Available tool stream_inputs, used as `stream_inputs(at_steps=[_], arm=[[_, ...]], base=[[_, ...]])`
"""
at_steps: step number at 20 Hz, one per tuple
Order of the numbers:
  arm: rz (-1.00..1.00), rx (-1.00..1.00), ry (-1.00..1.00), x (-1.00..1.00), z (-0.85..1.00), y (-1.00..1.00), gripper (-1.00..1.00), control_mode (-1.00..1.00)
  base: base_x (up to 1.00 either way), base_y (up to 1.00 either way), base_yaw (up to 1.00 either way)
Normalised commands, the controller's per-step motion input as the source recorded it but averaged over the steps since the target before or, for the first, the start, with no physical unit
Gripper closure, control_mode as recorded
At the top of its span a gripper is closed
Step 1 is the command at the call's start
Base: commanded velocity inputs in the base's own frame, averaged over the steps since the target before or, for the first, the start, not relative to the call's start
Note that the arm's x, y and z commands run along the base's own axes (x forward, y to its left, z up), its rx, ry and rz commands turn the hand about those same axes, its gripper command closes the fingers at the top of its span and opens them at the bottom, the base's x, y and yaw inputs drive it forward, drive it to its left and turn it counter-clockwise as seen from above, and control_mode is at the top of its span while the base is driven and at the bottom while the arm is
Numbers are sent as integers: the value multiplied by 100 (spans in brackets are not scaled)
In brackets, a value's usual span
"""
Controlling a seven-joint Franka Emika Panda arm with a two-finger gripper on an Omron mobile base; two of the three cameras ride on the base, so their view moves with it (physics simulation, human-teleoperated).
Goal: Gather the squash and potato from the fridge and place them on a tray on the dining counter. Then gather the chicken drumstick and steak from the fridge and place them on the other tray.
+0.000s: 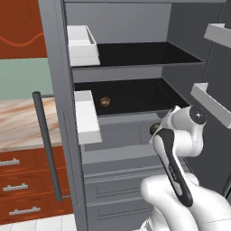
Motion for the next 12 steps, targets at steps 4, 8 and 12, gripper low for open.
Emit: stream_inputs(at_steps=[4, 8, 12], arm=[[0, -4, -14, -91, 6, -1, 100, -100], [0, -3, -18, -97, 0, -2, 100, -100], [0, 0, -2, -17, 0, 0, 100, -100]], base=[[0, 0, 0], [0, 0, 0], [0, 0, 0]])
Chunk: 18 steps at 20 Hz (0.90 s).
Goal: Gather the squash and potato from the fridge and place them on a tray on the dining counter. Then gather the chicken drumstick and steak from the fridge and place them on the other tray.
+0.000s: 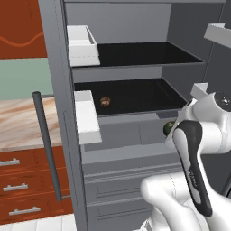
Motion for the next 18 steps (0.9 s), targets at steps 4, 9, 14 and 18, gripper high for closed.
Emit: stream_inputs(at_steps=[4, 9, 14, 18], arm=[[0, 0, 0, 0, 0, 0, 100, -100], [0, 0, 0, 0, 0, 0, 100, 100], [0, 0, 0, 0, 0, 0, 100, 100], [0, 0, 0, 0, 0, 0, 100, 100]], base=[[0, 0, 0], [0, 0, 0], [-21, 0, 0], [-45, 0, 0]])
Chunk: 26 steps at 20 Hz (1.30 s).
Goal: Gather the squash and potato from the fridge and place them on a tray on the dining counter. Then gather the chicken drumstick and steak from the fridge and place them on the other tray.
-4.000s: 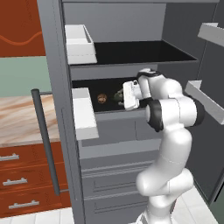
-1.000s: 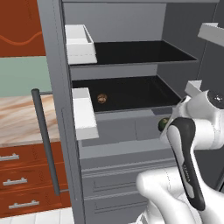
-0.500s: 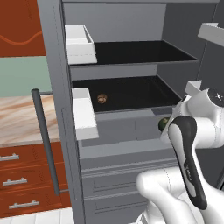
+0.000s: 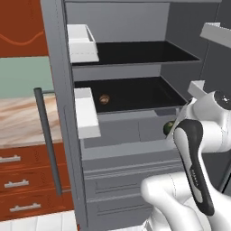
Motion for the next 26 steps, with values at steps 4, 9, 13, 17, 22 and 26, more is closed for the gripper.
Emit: stream_inputs(at_steps=[4, 9, 13, 17, 22, 26], arm=[[0, 0, 0, 0, 0, 0, 100, 100], [0, 0, 0, 0, 0, 0, 100, 100], [0, 0, 0, 0, 0, 0, 100, 100], [0, 0, 0, 0, 0, 0, 100, 100], [0, 0, 0, 0, 0, 0, 100, 100], [0, 0, 0, 0, 0, 0, 100, 100]], base=[[-59, 0, 0], [-53, 0, 0], [-57, 1, 2], [-46, 13, 7], [-23, 30, 17], [-19, 40, 23]])
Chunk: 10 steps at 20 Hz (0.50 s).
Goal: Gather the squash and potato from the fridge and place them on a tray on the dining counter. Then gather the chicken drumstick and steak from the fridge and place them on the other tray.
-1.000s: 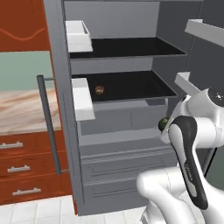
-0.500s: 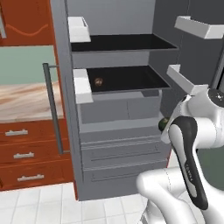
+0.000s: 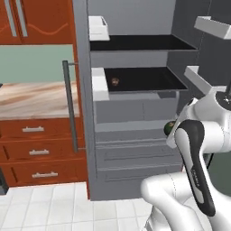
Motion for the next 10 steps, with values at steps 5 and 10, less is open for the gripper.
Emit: stream_inputs(at_steps=[5, 10], arm=[[0, 0, 0, 0, 0, 0, 100, 100], [0, 0, 0, 0, 0, 0, 100, 100]], base=[[-36, 44, 24], [-42, 49, 22]])
